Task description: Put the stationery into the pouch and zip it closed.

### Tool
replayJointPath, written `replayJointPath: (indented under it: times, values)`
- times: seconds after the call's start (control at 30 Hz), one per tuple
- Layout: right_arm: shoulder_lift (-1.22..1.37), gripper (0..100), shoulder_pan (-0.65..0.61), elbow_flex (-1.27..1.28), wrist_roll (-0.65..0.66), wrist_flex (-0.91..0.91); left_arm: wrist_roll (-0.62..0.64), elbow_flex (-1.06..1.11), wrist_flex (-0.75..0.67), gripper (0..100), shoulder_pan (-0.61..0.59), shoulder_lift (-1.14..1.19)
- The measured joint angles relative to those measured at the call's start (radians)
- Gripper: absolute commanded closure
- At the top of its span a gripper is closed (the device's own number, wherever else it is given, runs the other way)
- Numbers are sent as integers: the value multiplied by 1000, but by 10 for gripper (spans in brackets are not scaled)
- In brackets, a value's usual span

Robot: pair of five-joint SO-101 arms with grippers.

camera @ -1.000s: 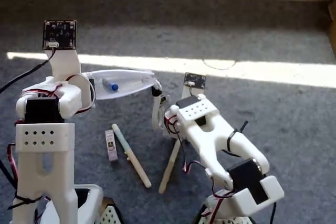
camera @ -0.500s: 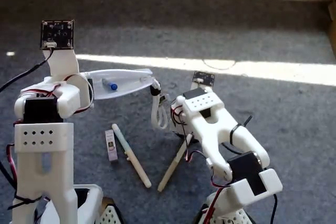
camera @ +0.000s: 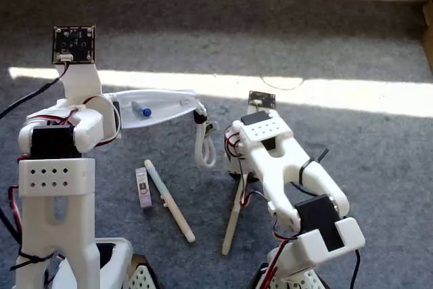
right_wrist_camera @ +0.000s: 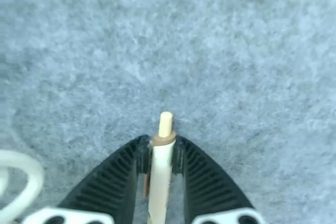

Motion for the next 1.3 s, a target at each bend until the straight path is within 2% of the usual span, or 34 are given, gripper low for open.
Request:
replayJointPath:
  times: [0.27,0.63,0.83,1.0,1.3]
  values:
    - [-298,993,66,46,6,8,0,0,0,990,0,0]
    - [-698,993,63,92,6,9,0,0,0,990,0,0]
    - [-910,993,61,92,103,9,0,0,0,990,0,0]
    - [-1069,993,60,92,126,-20,0,0,0,990,0,0]
    - [-1200,993,-97,92,126,-198,0,0,0,990,0,0]
